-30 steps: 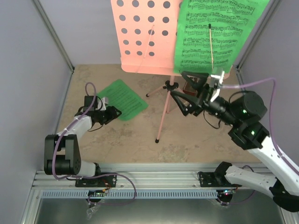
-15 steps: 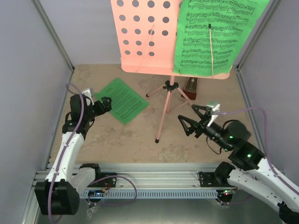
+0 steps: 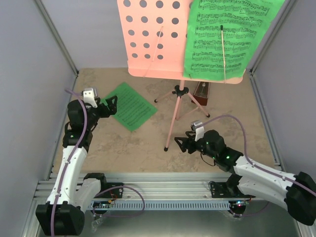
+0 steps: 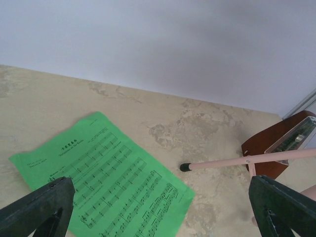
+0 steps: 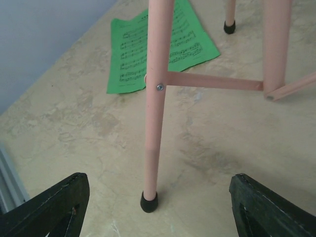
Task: Pack up the instrument practice props
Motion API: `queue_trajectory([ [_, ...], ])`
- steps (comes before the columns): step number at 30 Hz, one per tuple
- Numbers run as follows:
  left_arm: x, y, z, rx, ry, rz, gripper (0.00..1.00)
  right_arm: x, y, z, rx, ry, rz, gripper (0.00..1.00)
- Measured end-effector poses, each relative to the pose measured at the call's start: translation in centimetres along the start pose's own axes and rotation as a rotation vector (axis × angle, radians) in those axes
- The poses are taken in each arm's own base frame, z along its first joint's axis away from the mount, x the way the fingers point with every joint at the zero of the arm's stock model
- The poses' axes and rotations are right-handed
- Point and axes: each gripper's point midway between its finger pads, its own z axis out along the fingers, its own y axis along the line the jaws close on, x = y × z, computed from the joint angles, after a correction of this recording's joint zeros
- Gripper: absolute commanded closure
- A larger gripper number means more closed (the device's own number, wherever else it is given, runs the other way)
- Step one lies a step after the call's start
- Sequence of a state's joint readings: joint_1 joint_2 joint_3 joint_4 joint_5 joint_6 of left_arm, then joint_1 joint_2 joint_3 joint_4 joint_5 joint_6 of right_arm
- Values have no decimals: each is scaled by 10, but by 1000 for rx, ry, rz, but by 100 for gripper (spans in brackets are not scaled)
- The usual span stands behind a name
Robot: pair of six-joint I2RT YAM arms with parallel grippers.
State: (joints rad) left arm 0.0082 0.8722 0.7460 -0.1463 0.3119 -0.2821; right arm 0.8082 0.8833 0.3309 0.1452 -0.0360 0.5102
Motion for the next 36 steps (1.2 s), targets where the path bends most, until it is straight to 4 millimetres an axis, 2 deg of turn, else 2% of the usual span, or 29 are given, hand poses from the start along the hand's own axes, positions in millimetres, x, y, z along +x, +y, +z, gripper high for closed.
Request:
queue_trajectory([
  [8,-6,1,-7,-20,-29,31,1,15,2,32,-40,21,65,31],
  [16,-17,5,-17,-69,-79,64,1,45,-2,69,-26,112,128,58],
  [26,-22,10,-23,-109,-104,88,1,49,16,91,-69,114,134,95],
  [29,-22,11,-23,-114,-105,90,1,48,20,98,-57,101,111,99],
  [36,-22,11,-23,-116,-106,91,1,43,34,120,-17,70,151,99],
])
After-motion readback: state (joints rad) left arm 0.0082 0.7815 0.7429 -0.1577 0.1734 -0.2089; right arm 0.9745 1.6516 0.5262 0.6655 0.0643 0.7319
